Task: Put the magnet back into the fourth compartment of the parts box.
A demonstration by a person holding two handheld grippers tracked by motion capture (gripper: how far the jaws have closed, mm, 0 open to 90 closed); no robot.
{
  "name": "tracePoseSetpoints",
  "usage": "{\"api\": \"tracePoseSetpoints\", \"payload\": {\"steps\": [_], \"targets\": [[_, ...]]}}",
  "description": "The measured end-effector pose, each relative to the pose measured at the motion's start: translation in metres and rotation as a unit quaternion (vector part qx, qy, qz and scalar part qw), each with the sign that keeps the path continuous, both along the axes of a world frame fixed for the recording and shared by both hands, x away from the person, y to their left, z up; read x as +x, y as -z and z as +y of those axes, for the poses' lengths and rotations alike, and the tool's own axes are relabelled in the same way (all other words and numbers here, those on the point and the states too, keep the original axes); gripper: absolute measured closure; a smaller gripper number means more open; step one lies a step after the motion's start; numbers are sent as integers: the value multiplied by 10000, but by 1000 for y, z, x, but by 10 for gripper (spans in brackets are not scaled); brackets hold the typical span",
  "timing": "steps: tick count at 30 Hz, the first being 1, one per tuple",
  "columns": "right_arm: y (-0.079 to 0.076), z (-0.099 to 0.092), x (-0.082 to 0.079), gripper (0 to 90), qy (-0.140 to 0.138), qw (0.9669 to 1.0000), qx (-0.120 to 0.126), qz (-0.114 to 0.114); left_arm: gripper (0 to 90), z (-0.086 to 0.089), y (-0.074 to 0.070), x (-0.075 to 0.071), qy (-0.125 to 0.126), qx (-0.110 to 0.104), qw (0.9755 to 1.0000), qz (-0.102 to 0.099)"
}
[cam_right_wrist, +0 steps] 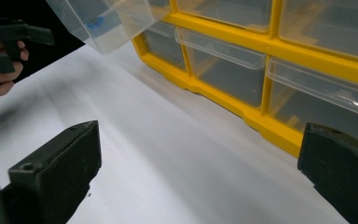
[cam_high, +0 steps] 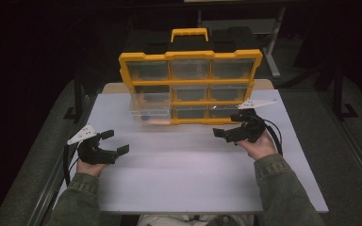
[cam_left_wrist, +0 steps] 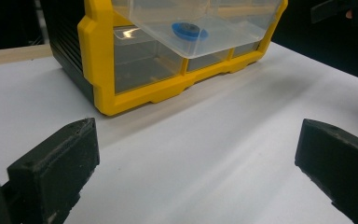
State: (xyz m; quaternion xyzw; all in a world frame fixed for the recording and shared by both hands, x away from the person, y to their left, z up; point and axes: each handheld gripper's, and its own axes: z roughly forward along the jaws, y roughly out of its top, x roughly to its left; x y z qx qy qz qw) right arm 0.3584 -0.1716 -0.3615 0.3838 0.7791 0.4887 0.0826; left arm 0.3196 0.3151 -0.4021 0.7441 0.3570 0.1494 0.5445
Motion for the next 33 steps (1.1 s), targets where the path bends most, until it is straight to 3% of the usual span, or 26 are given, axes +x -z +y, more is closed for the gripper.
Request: {"api": "tracePoseSetpoints", "payload": {"steps": [33], "targets": [[32,-39,-22,0,387,9990,232,31,0,-1,0,-1,25,5,10000,14]]}}
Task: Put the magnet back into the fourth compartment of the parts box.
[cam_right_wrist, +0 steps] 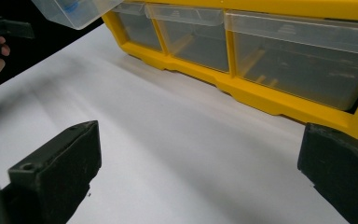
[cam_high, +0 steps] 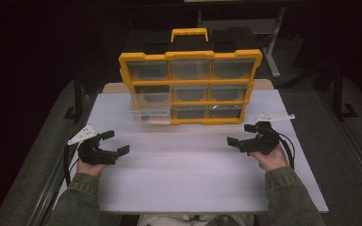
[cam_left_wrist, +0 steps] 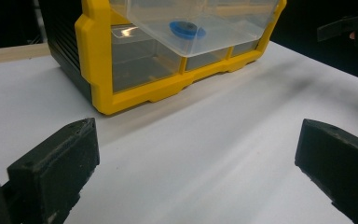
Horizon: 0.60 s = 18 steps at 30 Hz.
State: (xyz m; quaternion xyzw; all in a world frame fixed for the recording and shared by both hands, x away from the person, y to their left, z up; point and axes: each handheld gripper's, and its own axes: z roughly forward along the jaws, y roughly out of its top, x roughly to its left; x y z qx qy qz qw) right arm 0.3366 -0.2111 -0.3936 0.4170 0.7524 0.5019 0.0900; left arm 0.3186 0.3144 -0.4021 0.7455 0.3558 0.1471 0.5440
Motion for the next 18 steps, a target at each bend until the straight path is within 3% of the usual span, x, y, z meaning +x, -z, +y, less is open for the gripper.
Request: {"api": "tracePoseSetpoints", "payload": {"steps": [18], "targets": [[13,-25,-15,0,301,9995,32,-9,0,1,-1,0,15,-9,10000,-15]]}}
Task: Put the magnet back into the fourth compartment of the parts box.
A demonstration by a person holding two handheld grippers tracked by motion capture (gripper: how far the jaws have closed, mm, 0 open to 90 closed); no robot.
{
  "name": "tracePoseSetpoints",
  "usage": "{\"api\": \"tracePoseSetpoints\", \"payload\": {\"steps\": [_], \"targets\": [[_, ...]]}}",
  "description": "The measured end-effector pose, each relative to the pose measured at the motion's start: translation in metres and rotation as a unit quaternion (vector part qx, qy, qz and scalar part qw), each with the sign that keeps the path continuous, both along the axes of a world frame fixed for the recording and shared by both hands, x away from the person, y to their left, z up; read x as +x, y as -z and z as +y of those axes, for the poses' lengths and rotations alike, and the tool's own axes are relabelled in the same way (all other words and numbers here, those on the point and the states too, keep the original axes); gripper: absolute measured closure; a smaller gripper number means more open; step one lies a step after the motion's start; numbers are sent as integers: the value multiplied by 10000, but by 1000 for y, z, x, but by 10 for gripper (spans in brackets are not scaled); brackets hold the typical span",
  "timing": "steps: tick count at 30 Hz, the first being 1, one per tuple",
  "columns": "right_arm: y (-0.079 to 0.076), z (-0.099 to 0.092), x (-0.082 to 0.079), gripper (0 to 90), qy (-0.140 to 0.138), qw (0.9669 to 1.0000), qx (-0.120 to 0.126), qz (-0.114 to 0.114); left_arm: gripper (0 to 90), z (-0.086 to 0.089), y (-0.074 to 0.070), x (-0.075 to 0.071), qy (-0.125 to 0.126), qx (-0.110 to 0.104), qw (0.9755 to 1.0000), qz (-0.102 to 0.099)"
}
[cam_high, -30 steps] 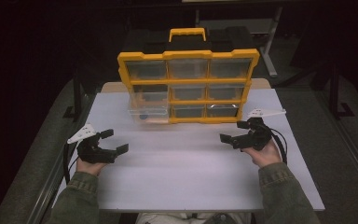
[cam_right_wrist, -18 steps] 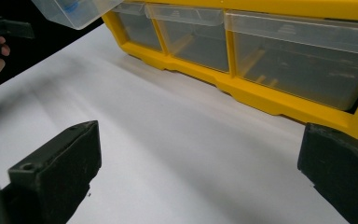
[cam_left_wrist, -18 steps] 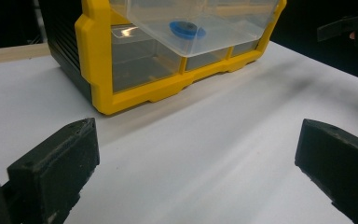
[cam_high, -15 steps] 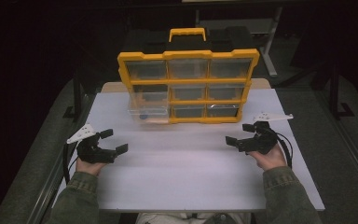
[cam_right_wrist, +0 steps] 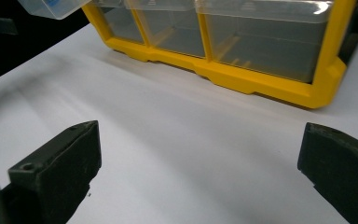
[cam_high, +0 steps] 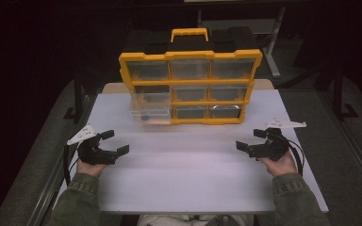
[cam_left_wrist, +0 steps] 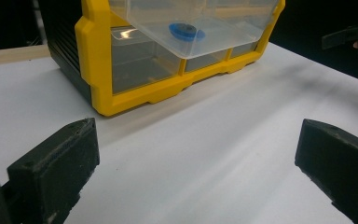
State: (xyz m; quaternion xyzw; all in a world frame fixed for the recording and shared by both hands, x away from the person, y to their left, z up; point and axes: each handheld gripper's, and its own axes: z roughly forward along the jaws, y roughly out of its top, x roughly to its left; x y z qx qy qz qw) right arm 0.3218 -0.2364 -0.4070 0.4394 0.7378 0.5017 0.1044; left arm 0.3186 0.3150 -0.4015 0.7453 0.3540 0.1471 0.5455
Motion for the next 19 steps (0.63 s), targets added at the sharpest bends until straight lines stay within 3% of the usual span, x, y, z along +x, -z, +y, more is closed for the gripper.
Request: {"api": "tracePoseSetpoints", "payload": {"steps": [9,16,19], "targets": [[6,-13,-11,0,24,9995,166,-263,0,0,0,0,13,4,10000,3],[10,-18,-22,0,99,9970,173,-746,0,0,0,0,25,7,10000,5],[14,-18,-23,0,108,9971,126,-740,0,0,0,0,26,7,10000,7]]}}
